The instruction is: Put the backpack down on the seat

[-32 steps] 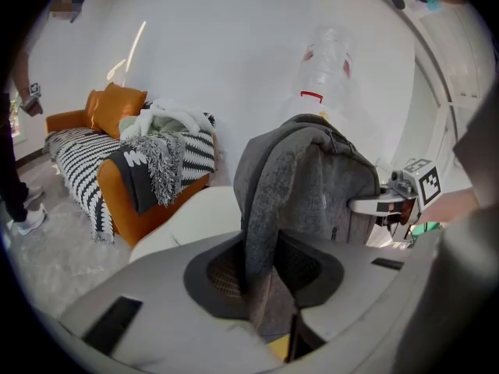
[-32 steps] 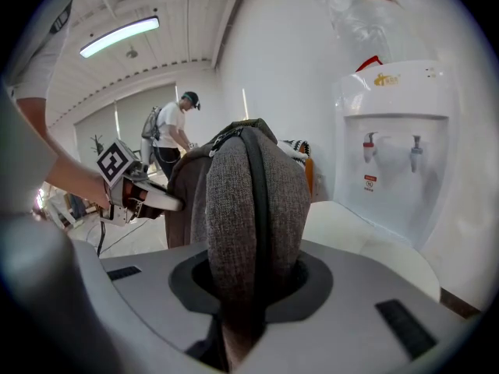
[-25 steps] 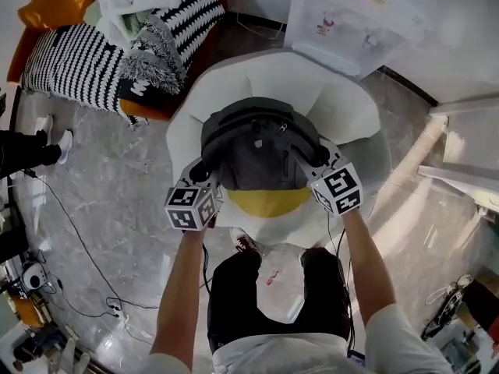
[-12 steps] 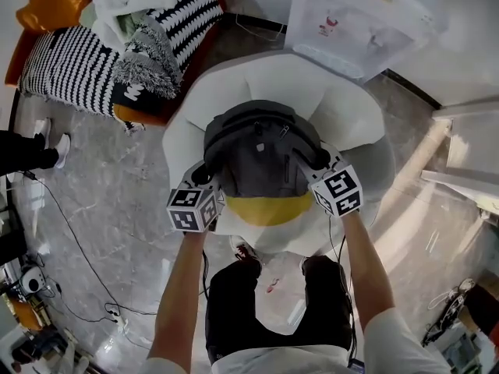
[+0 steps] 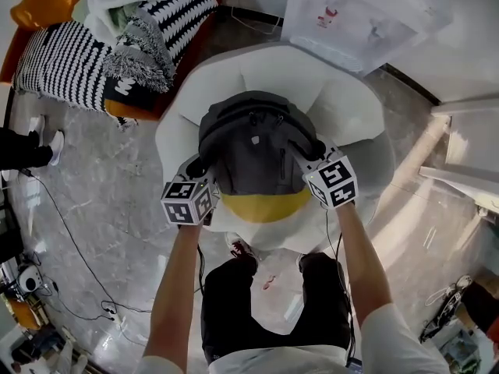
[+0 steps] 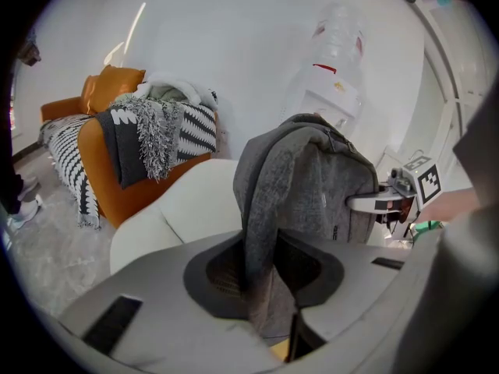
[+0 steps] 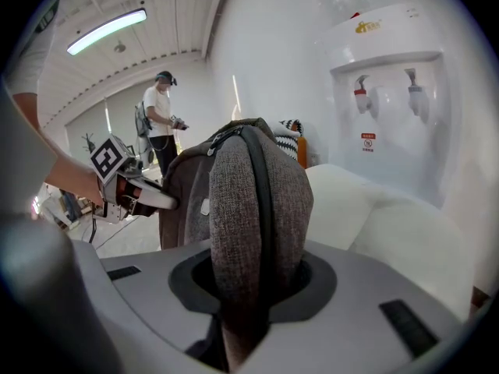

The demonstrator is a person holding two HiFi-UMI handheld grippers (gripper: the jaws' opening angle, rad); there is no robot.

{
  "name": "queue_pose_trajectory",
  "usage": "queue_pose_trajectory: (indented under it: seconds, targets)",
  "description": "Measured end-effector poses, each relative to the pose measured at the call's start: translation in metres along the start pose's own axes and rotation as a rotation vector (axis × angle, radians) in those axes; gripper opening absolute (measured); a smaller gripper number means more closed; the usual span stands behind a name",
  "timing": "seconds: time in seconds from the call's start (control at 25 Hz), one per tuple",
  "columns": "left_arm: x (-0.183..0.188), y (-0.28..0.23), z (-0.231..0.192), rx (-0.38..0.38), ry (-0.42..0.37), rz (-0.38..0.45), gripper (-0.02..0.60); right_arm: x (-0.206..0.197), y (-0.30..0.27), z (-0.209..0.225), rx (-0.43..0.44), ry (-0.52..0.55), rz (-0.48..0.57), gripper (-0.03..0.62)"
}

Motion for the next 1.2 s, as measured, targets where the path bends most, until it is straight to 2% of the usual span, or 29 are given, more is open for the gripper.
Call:
queue_pose_trajectory:
  seconds: [0.48,0.92,1.0,1.04,1.08,1.2]
  targets:
    - [0.005,-0.022,-0.018,0.011,0.003,-0.002,0.094,-0.005,-0.018,0.009,-0.052,-0.022,0.033,0.089]
    - [0.009,-0.039,-0.03,0.031,-0.002,0.006,0.123,-0.007,-0.034,0.02,-0.079,-0.048,0.014,0.103]
    - [0.011,-0.043,-0.032,0.04,-0.006,0.006,0.145,-0.007,-0.036,0.023,-0.084,-0.053,0.01,0.108]
    - [0.012,-0.044,-0.032,0.044,-0.006,0.004,0.197,-0.007,-0.037,0.023,-0.086,-0.056,0.006,0.111]
    - [0.013,-0.046,-0.033,0.048,-0.006,-0.001,0.215,-0.007,-0.037,0.024,-0.089,-0.06,0.002,0.114]
    - [0.014,-0.05,-0.034,0.063,-0.013,-0.021,0.224,-0.009,-0.039,0.027,-0.102,-0.063,-0.005,0.132]
Point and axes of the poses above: the fingertips, and each gripper's own axes: y backward along the fingers, z to its right, x out of its top, the point moved 6 cm from there along y, backward along the fingers, and after that the axes turned 12 degrees about -x, right-handed, at the moved point
